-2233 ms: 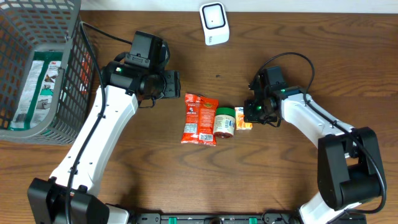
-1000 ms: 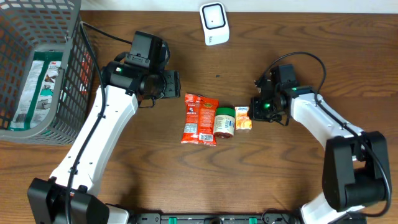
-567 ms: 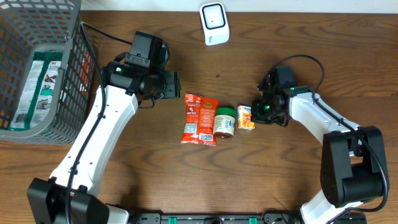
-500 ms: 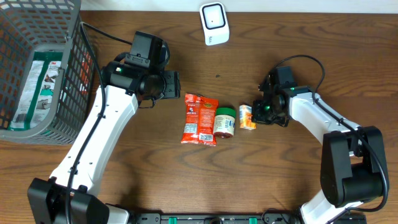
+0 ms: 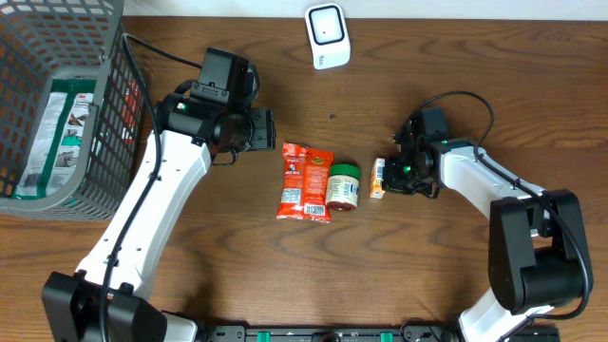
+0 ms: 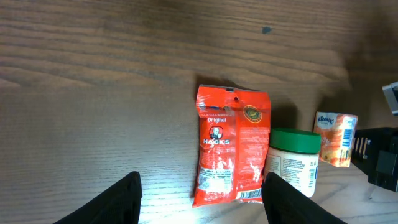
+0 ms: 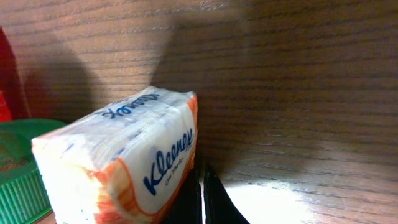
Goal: Scan the item barcode
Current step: 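Move the left gripper back into the basket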
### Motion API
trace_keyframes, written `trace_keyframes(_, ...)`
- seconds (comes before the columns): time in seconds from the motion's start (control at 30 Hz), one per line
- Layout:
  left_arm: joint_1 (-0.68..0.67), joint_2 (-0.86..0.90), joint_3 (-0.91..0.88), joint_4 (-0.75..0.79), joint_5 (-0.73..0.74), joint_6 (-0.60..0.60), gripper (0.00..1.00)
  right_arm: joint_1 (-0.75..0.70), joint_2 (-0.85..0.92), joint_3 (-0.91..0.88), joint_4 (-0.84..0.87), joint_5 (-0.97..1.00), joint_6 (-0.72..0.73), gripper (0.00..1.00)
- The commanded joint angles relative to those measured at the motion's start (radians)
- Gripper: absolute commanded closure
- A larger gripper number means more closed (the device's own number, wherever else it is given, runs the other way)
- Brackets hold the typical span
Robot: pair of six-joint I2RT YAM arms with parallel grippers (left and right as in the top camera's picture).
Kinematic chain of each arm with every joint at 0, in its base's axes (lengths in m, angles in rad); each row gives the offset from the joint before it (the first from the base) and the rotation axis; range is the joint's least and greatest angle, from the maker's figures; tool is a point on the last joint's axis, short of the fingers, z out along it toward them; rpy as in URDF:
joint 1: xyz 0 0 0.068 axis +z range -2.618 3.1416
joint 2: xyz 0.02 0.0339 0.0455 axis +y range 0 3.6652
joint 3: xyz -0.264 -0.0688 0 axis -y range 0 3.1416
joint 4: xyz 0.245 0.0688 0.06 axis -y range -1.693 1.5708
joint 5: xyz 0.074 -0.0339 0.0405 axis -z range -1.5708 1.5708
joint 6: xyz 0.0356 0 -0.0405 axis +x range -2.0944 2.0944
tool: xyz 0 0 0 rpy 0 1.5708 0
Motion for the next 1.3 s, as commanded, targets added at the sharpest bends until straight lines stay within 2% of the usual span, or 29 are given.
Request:
trace_keyframes(0.0,0.002,-0.004,-0.01,-0.001,-0.013,0.013,0.37,-0.014,0.012,-0.022,0.006,-0.046,-0.006,0.99)
trace_keyframes(0.23,0.002,-0.004,-0.01,0.005,-0.013,0.013,0.38,-0.009,0.012,-0.022,0.017,-0.068,-0.039,0.98)
trace_keyframes(0.63,0.002,-0.004,-0.01,0.008,-0.013,0.013,0.38,-0.003,0.011,-0.022,0.058,-0.078,-0.163,0.88)
trace_keyframes(0.73,0.003,-0.005,-0.009,0.015,-0.013,0.013,0.38,-0.032,-0.015,0.022,-0.008,-0.077,-0.171,0.78)
trace_keyframes(0.9,0.003,-0.008,0.019,0.014,-0.013,0.022,0.37,-0.082,-0.093,0.121,-0.147,-0.075,-0.172,0.42)
trace_keyframes(1.0,0.003,-0.008,0.088,-0.031,-0.014,0.07,0.37,-0.103,-0.119,0.124,-0.172,-0.046,-0.172,0.3)
trace_keyframes(1.1,0.024,-0.008,0.23,-0.135,-0.084,0.086,0.37,-0.117,-0.129,0.124,-0.184,0.029,-0.172,0.23)
trace_keyframes(1.17,0.072,-0.008,0.399,-0.229,-0.188,0.093,0.31,-0.121,-0.129,0.123,-0.195,0.076,-0.171,0.12)
trace_keyframes(1.27,0.215,-0.008,0.632,-0.271,-0.206,0.108,0.31,-0.121,-0.129,0.123,-0.217,0.083,-0.171,0.01)
